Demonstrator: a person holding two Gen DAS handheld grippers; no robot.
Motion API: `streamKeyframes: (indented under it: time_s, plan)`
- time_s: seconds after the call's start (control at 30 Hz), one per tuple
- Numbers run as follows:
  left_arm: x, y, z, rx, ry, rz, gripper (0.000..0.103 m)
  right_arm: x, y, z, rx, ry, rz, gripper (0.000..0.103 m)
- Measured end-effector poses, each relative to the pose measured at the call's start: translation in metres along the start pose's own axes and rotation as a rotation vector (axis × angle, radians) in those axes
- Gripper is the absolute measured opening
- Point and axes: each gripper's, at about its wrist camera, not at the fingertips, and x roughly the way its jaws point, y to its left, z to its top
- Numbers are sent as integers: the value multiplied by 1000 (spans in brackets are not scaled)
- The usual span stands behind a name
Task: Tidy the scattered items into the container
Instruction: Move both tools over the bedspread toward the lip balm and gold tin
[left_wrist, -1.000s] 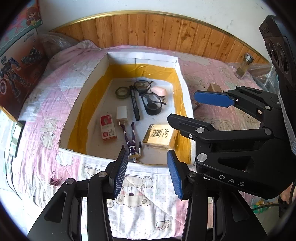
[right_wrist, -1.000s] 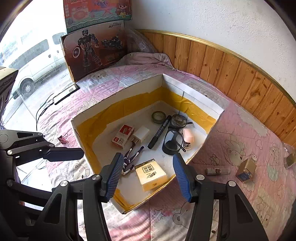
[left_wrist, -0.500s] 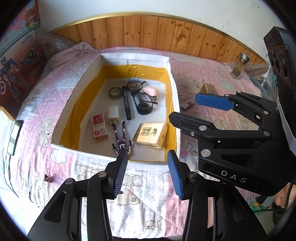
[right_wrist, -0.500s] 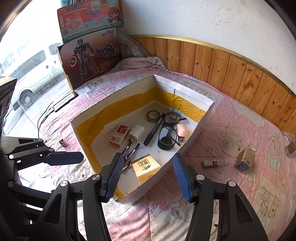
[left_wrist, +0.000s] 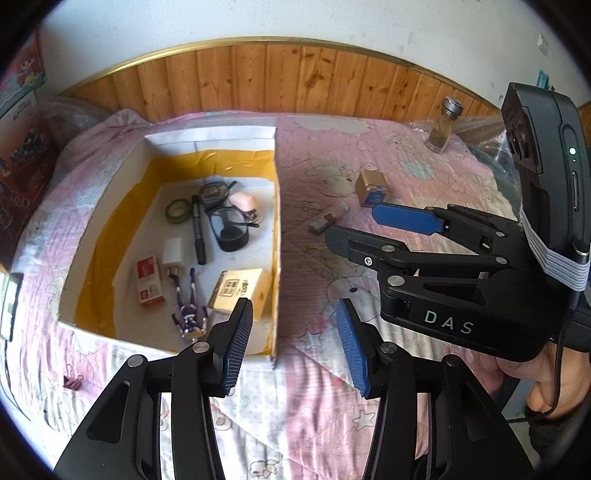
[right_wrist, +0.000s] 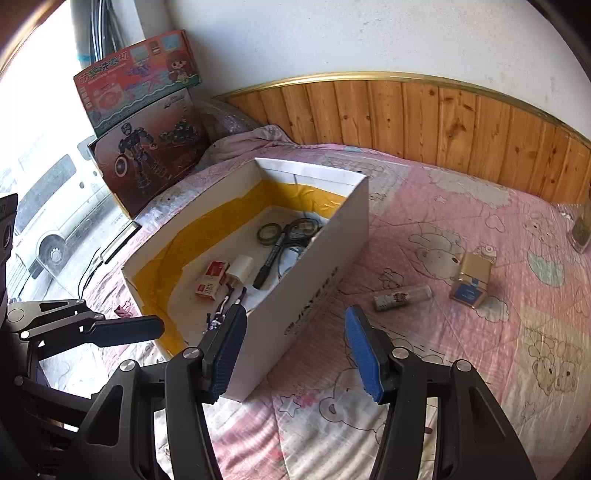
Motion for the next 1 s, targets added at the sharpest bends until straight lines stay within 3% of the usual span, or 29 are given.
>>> streamKeyframes:
  time_s: [0.4,0.5,0.73,1.0]
  plan:
    - [90,-52,51,39,63,-96,54,6,-113,0,203,-6,-116,58]
    - [117,-57,65,45,80,-94,54,15,-136,5,234,-2,-149,62]
    - [177,-61,93,27,118,-85,54,50,-171,18,260,28,-223,69]
    - [230,-49,102,-38,174,-70,54,100,-193,34,240,83,-292,74]
